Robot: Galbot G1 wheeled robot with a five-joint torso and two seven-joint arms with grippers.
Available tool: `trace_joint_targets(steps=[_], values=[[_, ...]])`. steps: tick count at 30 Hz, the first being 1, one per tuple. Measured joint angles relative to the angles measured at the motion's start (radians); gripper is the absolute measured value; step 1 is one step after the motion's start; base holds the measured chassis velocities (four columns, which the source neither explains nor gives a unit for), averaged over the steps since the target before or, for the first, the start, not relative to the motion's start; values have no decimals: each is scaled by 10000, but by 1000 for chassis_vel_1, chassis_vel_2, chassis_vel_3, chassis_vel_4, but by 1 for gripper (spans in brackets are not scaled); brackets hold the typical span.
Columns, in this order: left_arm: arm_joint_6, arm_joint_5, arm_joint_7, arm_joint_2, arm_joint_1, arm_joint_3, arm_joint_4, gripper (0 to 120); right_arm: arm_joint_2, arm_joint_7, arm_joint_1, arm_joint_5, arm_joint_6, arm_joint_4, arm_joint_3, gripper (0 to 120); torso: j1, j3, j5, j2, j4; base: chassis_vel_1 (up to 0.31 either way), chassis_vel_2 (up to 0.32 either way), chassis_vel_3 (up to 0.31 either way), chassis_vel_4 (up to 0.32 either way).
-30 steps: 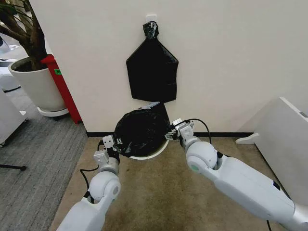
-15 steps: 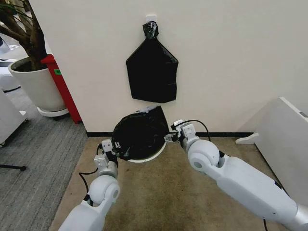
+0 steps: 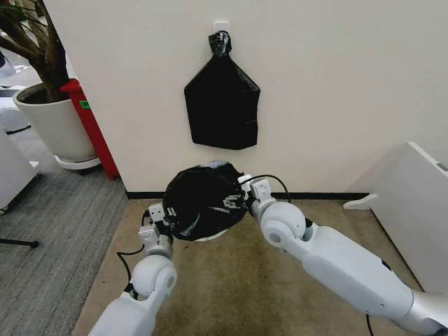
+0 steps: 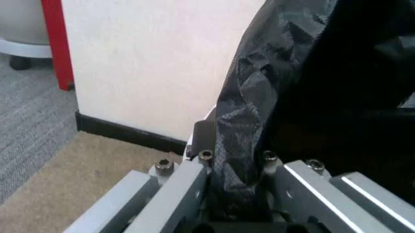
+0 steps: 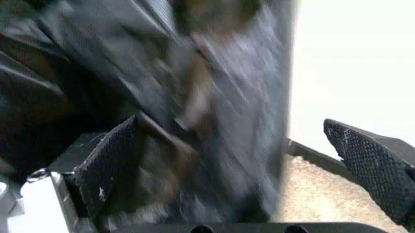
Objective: Place the garbage bag over the trash bin.
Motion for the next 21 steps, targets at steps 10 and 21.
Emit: trace_joint_targets(steps=[10,21], values=[[2,-588,-43,26,91,-353,-243,1,-485,-393,-396,-448,14,110,436,100,0,0,0,0,1,0,0,0,0],[658,-3391,-260,29,595,-706,-1691,1,-424,-931,-754,-1248,325,-358,552,100,0,0,0,0,0,0,0,0,0]])
